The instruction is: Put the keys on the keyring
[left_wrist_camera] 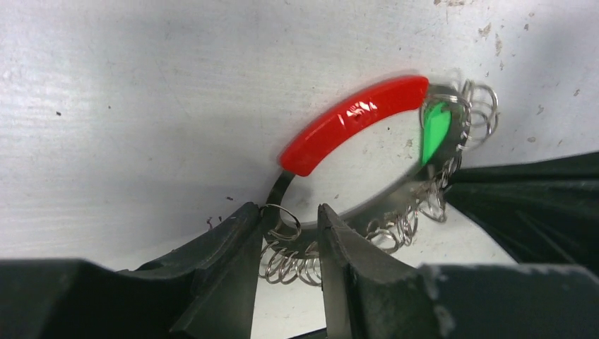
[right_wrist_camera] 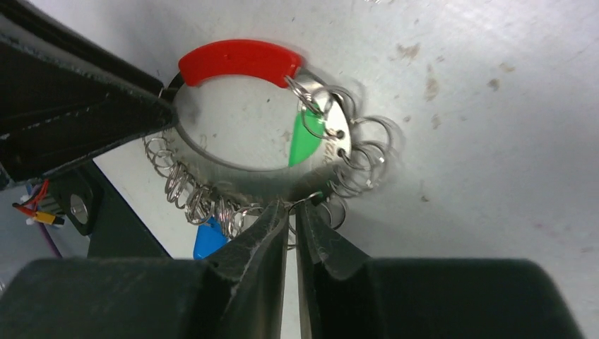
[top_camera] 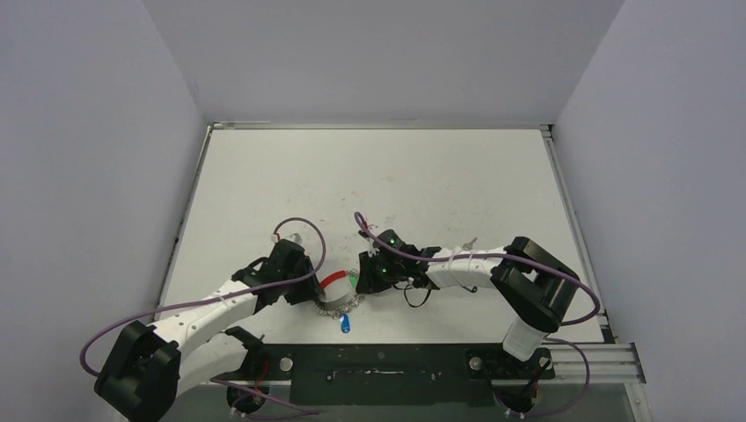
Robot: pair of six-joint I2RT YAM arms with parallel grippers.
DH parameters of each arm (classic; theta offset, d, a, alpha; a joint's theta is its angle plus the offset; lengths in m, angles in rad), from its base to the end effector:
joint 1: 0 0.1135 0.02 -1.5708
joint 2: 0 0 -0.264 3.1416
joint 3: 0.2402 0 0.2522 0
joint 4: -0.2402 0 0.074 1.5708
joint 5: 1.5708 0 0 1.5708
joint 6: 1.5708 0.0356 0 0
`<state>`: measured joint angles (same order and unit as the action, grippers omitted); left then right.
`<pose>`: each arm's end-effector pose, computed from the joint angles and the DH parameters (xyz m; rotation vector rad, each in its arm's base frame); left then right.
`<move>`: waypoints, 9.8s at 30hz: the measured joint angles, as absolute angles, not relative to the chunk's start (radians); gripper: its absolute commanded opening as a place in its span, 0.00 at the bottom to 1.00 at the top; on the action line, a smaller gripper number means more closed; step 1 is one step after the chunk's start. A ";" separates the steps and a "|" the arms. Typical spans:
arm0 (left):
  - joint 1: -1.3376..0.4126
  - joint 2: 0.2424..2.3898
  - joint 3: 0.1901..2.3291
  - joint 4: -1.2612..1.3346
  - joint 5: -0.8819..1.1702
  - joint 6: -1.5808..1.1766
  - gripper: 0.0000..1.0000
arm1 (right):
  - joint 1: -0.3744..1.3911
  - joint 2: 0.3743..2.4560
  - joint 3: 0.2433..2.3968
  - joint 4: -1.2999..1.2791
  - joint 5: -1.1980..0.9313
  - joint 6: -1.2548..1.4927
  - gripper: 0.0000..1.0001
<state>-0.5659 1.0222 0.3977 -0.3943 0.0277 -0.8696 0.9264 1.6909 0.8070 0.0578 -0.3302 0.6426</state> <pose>0.1460 -0.0939 0.1509 -0.3971 2.6650 -0.5300 0.1868 0.2678 0.1451 -0.5446 2.5949 1.0421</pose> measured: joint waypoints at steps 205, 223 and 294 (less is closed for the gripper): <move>-1.020 1.308 0.460 0.012 -0.052 -0.883 0.11 | 0.900 1.482 0.513 0.169 -0.310 0.689 0.06; -1.029 1.378 0.524 -0.011 -0.117 -0.883 0.00 | 0.900 1.531 0.601 0.123 -0.259 0.664 0.29; -0.919 1.327 0.146 0.670 0.081 -1.407 0.00 | 0.963 1.515 0.126 0.960 -0.132 1.291 0.34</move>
<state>-0.9192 1.3270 0.1459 0.6704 0.0814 -1.4071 0.9630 1.5150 0.1261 0.9596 -0.1322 1.2911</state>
